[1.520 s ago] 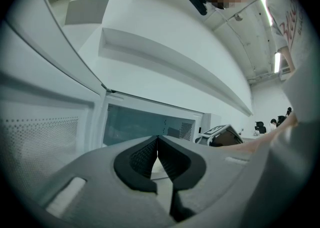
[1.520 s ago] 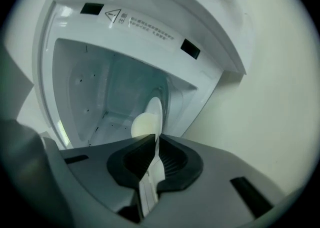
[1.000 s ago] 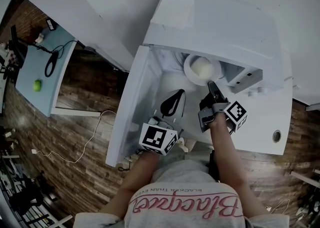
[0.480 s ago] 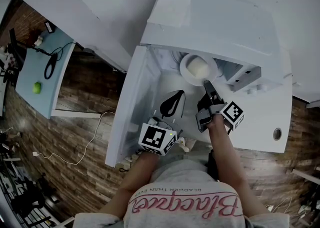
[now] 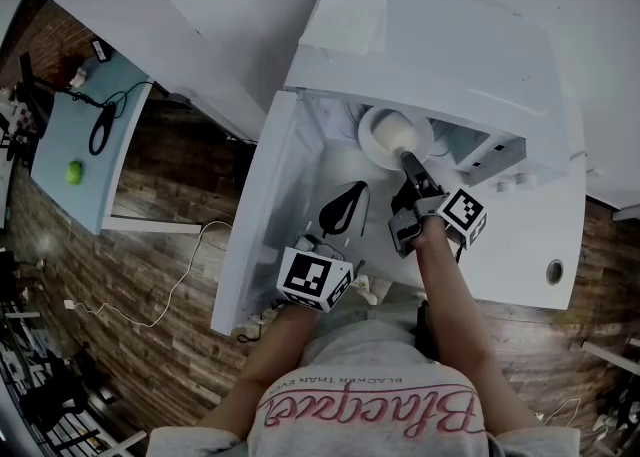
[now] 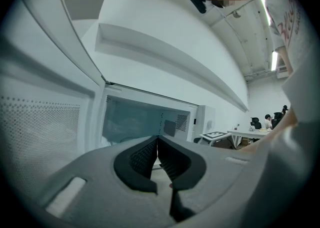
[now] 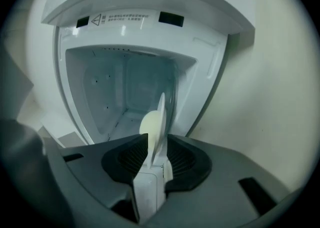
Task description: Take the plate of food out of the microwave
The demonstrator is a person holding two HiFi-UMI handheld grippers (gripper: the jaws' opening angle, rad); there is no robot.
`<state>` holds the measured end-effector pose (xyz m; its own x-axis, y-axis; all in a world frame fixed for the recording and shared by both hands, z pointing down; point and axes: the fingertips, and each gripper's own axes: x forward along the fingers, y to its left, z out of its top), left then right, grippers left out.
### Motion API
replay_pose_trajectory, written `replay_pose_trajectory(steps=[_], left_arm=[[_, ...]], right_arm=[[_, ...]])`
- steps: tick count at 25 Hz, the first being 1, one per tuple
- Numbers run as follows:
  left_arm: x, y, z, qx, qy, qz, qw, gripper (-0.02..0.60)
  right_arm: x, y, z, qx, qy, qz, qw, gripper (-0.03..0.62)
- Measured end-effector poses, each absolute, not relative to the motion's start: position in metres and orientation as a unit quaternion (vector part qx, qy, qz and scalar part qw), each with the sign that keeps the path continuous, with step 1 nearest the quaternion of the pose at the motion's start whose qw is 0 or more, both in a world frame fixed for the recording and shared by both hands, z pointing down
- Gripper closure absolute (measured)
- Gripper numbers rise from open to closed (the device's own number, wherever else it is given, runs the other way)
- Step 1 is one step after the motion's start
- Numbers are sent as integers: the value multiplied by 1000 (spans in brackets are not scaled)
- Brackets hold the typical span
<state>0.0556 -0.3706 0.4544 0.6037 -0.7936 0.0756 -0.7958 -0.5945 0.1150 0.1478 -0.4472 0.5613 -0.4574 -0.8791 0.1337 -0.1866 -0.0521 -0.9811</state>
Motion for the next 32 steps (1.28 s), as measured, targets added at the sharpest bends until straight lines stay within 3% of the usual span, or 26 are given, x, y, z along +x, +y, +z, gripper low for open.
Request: replay_pose_trajectory(steps=[3,9,32], left_arm=[[55,-371,454,892,-446,7,69,575],[50,-369,455,891,-449,7,70,575],[51,-336,448,904,-423,-3,65,575]], right_arm=[[145,-451,562,-441,625,-580,281,523],[148,-448,571,-456,608,-586,281,572],[150,-407,564,-464,572,-598,317,576]])
